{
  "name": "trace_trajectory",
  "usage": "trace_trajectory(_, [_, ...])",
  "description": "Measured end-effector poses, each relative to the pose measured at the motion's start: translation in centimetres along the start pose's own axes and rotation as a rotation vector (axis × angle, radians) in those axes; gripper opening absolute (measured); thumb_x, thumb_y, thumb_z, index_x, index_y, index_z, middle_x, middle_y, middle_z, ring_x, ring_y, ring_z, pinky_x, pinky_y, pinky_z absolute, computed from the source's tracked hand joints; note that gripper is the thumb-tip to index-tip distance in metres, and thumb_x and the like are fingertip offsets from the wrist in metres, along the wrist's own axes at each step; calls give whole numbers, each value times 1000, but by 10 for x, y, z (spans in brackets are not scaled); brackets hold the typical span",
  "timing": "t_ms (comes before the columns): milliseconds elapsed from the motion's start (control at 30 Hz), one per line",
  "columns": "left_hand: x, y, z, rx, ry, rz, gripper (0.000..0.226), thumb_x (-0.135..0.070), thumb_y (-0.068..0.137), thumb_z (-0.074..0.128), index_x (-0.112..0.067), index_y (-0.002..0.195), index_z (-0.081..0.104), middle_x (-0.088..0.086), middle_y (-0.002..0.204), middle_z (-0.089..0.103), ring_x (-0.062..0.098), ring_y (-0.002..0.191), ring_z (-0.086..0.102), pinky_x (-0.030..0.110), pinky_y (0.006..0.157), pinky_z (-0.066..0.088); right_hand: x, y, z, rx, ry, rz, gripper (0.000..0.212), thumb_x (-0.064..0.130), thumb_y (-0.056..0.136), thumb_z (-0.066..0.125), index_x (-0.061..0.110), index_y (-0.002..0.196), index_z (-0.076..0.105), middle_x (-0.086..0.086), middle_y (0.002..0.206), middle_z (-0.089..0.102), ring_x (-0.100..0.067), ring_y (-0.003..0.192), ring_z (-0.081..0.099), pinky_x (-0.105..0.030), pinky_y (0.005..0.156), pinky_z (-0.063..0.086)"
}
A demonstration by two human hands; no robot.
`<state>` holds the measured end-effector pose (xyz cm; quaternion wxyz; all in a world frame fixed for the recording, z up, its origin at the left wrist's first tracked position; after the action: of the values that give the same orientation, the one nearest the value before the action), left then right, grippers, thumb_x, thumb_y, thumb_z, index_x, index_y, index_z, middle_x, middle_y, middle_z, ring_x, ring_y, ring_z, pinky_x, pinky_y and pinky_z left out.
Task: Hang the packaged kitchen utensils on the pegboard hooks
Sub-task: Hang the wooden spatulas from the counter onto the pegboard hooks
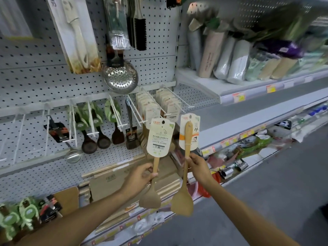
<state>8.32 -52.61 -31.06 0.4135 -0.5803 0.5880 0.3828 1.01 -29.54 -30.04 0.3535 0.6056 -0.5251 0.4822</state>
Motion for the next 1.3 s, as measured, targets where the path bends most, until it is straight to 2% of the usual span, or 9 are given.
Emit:
trace_trajectory(267, [2, 34, 19, -134, -27, -68, 15, -23, 89, 74, -36, 96, 74, -10, 97, 76, 11, 93, 73, 48, 89, 58, -28, 71, -14, 168, 8, -12, 26, 25, 102, 48, 14, 81, 58, -6, 67, 65, -22, 62, 61, -35, 57, 51])
trace_trajectory(400, [3, 52, 33, -184, 3, -101, 10, -26, 90, 73, -32, 97, 73, -8, 95, 76, 19, 89, 74, 52, 85, 58, -40, 96, -20, 237, 51, 29, 25, 19, 102, 48, 5, 83, 56, -18, 73, 57, -17, 59, 59, -21, 50, 46])
trace_trajectory(567, [-5, 70, 53, -248, 21, -114, 2, -27, 90, 72, -29, 92, 72, -5, 86, 76, 17, 84, 73, 49, 87, 57, -51, 120, -21, 329, 101, 44, 25, 19, 101, 51, 1, 84, 56, -20, 74, 56, -23, 65, 59, -24, 52, 48])
trace_trajectory(667, [-7, 75, 63, -258, 19, -114, 5, -28, 91, 71, -26, 87, 69, 3, 79, 73, 33, 77, 70, 51, 78, 56, -50, 137, -21, 374, 69, 35, 25, 25, 100, 53, 10, 81, 58, -18, 72, 61, -27, 68, 61, -36, 59, 49])
trace_trajectory(867, [-7, 78, 70, -307, 17, -141, 9, -22, 90, 73, -29, 85, 69, -6, 82, 74, 16, 83, 73, 48, 84, 58, -39, 173, -21, 368, 16, -16, 23, 31, 99, 54, 28, 79, 65, -14, 77, 65, -25, 73, 62, -41, 68, 49])
trace_trajectory(933, [-5, 79, 71, -316, 25, -149, 8, -22, 90, 72, -28, 86, 70, -6, 82, 74, 17, 84, 73, 48, 84, 58, -38, 179, -20, 345, -5, -23, 12, 27, 98, 57, 18, 96, 64, -5, 87, 66, -21, 83, 63, -35, 75, 51])
trace_trajectory(1067, [0, 78, 75, -332, 13, -170, 9, -37, 86, 70, -28, 89, 71, -5, 85, 73, 18, 85, 73, 49, 82, 58, -32, 176, -20, 231, -115, -76, 33, 4, 84, 66, 15, 112, 53, 5, 101, 60, -9, 93, 59, -8, 70, 42])
trace_trajectory(1200, [11, 80, 80, -329, 34, -185, 6, -33, 88, 71, -27, 88, 70, -6, 83, 72, 16, 81, 72, 45, 77, 60, -20, 145, 6, 602, -39, -127, 62, -12, 72, 65, 33, 113, 54, 16, 116, 62, -4, 113, 59, -19, 95, 46])
trace_trajectory(1300, [14, 80, 88, -342, 45, -208, 12, -21, 90, 72, -30, 85, 68, -6, 82, 71, 13, 71, 70, 36, 71, 57, -14, 126, 20, 763, 91, -86, 54, -1, 78, 73, 18, 127, 58, 11, 121, 67, -7, 115, 62, -24, 97, 50])
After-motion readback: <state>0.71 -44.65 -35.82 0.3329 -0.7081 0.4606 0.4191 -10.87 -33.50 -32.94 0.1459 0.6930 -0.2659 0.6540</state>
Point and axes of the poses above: each hand's wrist, its own y-axis towards the middle knuckle, its own z-axis out of the palm, x = y × z, the point moved 6 cm from there along y, towards the middle knuckle
